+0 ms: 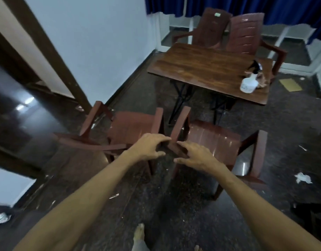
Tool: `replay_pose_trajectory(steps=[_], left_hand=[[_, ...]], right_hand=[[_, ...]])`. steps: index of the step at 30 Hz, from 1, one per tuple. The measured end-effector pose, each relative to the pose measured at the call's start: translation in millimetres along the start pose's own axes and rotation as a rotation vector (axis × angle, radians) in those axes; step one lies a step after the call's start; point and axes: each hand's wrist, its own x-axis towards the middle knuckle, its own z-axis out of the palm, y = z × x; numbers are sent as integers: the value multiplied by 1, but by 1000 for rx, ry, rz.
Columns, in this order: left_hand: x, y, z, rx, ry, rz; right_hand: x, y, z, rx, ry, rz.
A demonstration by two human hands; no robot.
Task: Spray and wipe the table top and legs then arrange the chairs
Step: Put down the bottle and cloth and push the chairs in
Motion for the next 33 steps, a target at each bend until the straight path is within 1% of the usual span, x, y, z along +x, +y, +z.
replay_pose_trajectory(steps=[3,4,6,9,11,12,14,16,19,23,25,27,33], left_hand=[[-50,-77,-32,8,74,-131],[-64,-99,-39,-3,77,-166],[-95,-156,-52,-51,30,-251],[-134,-242,-63,-142,-165,-323],[-155,-286,-61,-178,-319,-347],[-162,-311,-63,-162,-393,-337],[-167,-340,-52,-72,-496,-314],[-164,-363,-41,25,-495,-261],[-154,-372,-35,84,-426,-146],[-130,-376,-45,176,-379,7],[-113,-376,-51,174,-366,39],[-100,-374,-52,170,-378,32],[-55,-374,-64,249,-398,41]], right_hand=[[50,-69,12,-41,21,-112],[63,-89,18,-50,20,-137],[101,-139,35,-72,22,-161],[158,-207,70,-65,5,-167],[187,-239,94,-70,-92,-156],[202,-255,105,-58,-141,-134],[219,-265,122,-70,-215,-76],[234,-268,130,-115,-236,-1],[243,-269,132,-202,-235,45],[246,-263,128,-198,-178,106],[251,-255,123,-180,-148,153],[254,-246,118,-173,-145,172],[269,-228,103,-157,-93,218]])
